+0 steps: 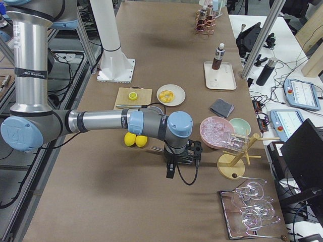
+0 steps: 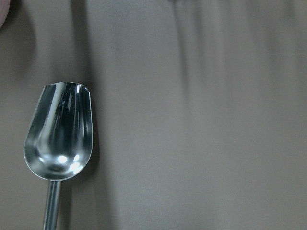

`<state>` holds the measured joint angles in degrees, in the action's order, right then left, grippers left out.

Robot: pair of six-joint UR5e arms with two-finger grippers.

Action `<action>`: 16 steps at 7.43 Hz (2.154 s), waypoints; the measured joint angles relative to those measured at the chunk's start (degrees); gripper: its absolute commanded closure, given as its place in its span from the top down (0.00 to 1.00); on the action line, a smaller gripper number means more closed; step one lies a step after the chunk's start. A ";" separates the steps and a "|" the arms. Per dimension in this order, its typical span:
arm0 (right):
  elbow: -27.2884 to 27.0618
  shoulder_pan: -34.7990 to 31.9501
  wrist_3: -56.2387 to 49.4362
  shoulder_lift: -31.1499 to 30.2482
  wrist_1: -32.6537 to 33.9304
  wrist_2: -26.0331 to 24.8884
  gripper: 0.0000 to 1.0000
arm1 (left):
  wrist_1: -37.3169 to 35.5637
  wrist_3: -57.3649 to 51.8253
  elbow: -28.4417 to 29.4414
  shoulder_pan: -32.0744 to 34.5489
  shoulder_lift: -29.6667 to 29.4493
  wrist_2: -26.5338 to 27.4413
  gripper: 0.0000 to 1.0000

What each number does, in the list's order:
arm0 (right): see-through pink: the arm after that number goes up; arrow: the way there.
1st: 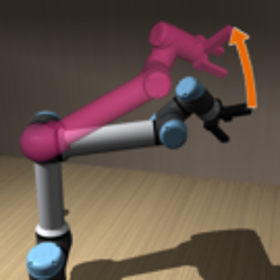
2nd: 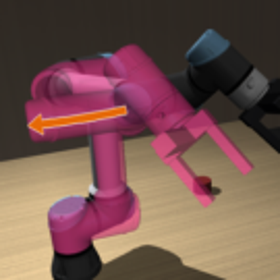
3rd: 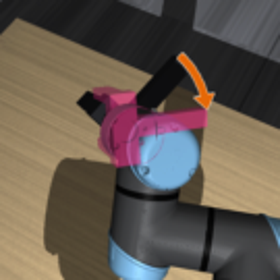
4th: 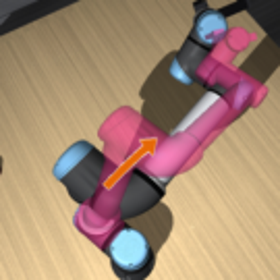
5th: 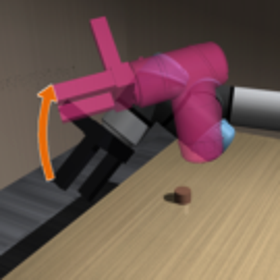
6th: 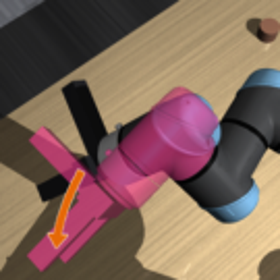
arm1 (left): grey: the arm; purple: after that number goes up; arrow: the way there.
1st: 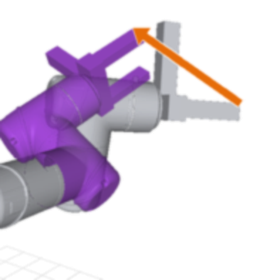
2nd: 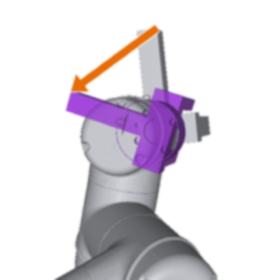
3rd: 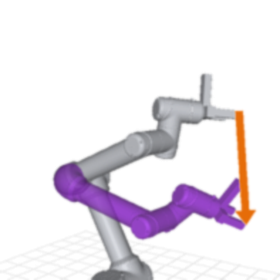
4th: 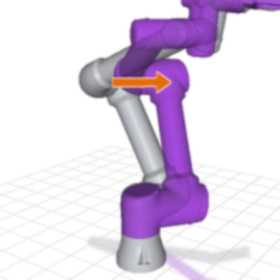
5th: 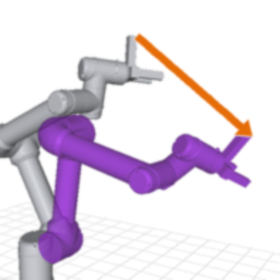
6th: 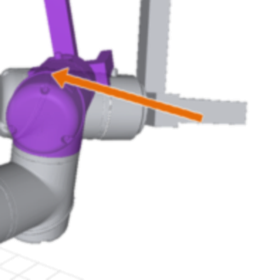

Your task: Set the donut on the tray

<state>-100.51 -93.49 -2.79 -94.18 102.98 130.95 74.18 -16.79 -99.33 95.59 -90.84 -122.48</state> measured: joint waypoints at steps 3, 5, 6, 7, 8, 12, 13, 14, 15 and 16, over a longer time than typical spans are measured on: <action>1.21 -0.02 -0.35 -0.34 -1.89 1.49 1.00 | -0.04 0.00 -0.06 0.79 0.36 -0.03 0.98; 1.32 -0.02 -0.04 -0.34 -2.13 1.96 1.00 | -0.01 0.00 -0.19 0.85 0.94 -0.01 0.98; 1.28 0.01 -0.05 -0.23 -2.20 2.19 1.00 | -0.01 0.00 -0.21 0.84 1.04 -0.03 0.98; 1.34 0.04 -0.10 -0.27 -2.85 2.83 1.00 | -0.01 0.00 -0.20 0.83 1.07 -0.04 0.98; 1.95 0.10 -0.26 -0.62 -5.05 3.14 1.00 | -0.01 0.00 -0.14 0.79 1.09 -0.08 0.98; 2.38 0.25 0.06 -0.95 -8.67 4.09 1.00 | 0.00 0.00 -0.06 0.82 1.17 -0.04 0.98; 2.00 0.38 0.09 -0.93 -8.66 4.48 1.00 | 0.00 0.00 0.03 0.82 1.18 -0.04 0.98; 0.85 0.97 0.43 -0.92 -8.47 5.61 1.00 | 0.00 0.00 0.06 0.82 1.19 -0.04 0.98; -0.76 2.50 2.58 -0.87 -8.42 6.94 1.00 | -0.01 0.00 0.05 0.83 1.19 -0.04 0.98; -2.64 4.54 5.90 -0.79 -8.45 7.67 1.00 | -0.05 0.00 0.06 0.83 1.19 -0.04 0.98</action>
<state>-103.15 -88.95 3.11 -94.97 94.53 138.62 74.14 -16.79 -99.27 96.41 -89.65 -122.52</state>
